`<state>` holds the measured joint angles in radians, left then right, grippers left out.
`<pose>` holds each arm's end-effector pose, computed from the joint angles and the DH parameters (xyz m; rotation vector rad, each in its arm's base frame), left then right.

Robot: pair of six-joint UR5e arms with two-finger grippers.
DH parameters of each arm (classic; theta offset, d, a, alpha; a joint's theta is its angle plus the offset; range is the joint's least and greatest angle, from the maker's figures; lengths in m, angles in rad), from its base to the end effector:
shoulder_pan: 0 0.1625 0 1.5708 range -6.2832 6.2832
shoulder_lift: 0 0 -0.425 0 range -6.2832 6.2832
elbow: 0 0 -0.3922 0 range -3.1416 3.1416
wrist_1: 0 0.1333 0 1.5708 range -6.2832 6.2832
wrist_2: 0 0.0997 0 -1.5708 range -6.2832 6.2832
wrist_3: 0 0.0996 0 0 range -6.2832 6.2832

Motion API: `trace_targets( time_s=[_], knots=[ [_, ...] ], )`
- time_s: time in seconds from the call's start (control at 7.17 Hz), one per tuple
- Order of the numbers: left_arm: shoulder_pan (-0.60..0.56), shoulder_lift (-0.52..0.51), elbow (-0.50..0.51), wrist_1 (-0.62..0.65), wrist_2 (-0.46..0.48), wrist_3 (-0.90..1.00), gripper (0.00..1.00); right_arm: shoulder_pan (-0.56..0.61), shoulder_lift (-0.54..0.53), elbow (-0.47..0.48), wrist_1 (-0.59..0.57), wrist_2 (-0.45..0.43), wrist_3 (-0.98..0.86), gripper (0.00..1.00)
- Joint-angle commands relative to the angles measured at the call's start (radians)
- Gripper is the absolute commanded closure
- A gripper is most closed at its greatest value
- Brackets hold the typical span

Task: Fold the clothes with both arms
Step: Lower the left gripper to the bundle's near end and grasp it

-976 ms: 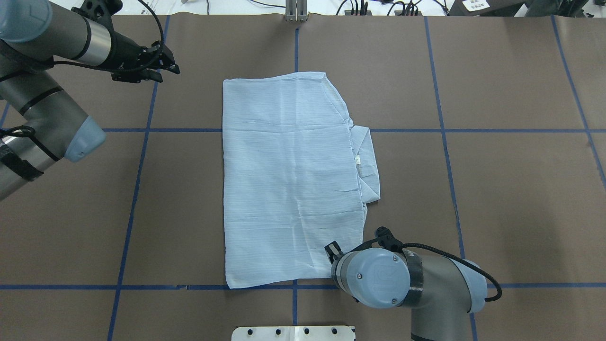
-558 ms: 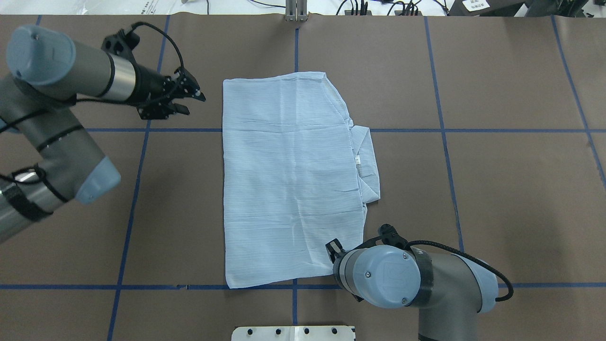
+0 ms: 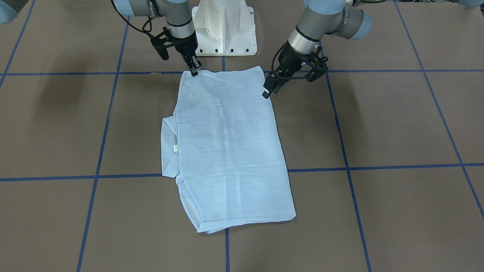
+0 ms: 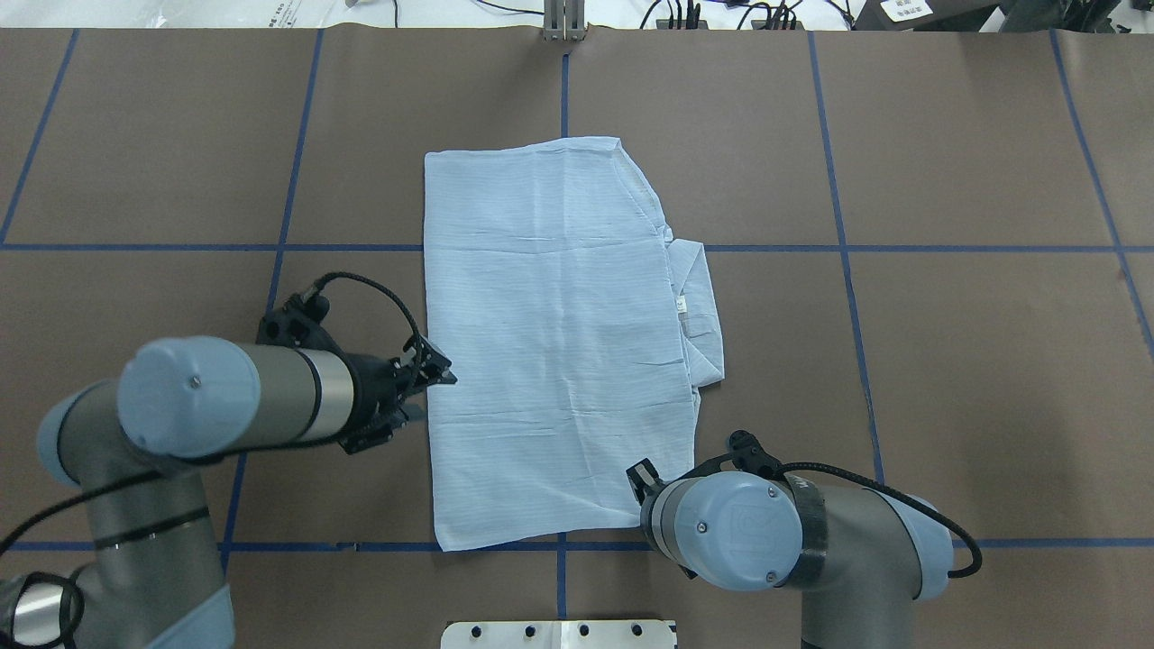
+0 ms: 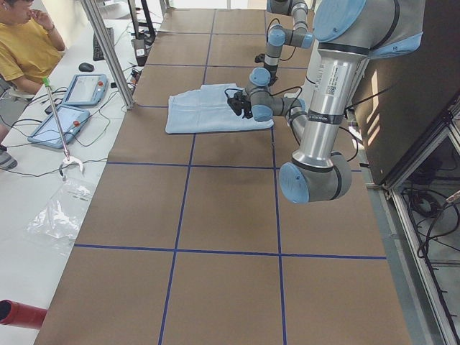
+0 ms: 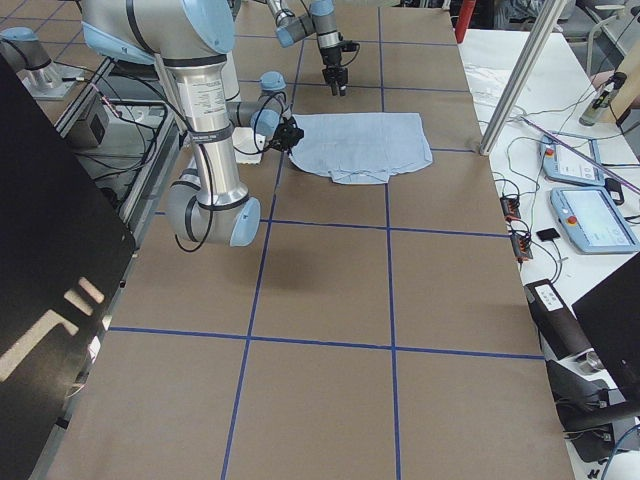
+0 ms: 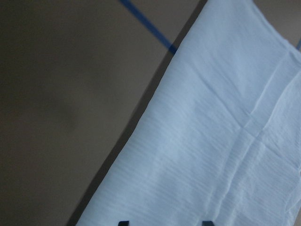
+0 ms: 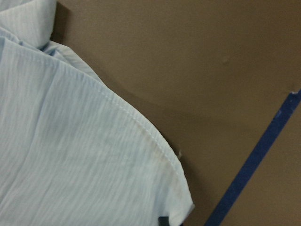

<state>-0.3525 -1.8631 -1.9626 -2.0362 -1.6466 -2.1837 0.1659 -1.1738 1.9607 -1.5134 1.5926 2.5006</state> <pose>0.4801 -0.3106 0.2712 -0.2228 1.1670 -0.8102 -0.5523 -0.2254 0.2683 -0.3498 -0.8132 1.0180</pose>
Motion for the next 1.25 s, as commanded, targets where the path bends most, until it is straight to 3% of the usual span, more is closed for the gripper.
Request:
trace_targets(
  time_s=[0.0, 0.84, 0.98, 1.12],
  knots=[
    [0.165, 0.007, -0.019, 0.092, 0.094, -0.144, 0.4, -0.002, 0.002, 0.001, -0.001, 0.003, 0.0, 1.0],
    [0.222, 0.013, -0.015, 0.163, 0.093, -0.176, 0.43, -0.002, 0.003, 0.003, -0.001, 0.003, 0.0, 1.0],
    [0.227, 0.013, -0.012, 0.163, 0.093, -0.186, 0.51, -0.002, 0.002, 0.003, -0.002, 0.003, 0.0, 1.0],
    [0.228, 0.013, -0.012, 0.162, 0.093, -0.217, 0.9, -0.002, 0.0, 0.003, -0.001, 0.003, 0.0, 1.0]
  ],
)
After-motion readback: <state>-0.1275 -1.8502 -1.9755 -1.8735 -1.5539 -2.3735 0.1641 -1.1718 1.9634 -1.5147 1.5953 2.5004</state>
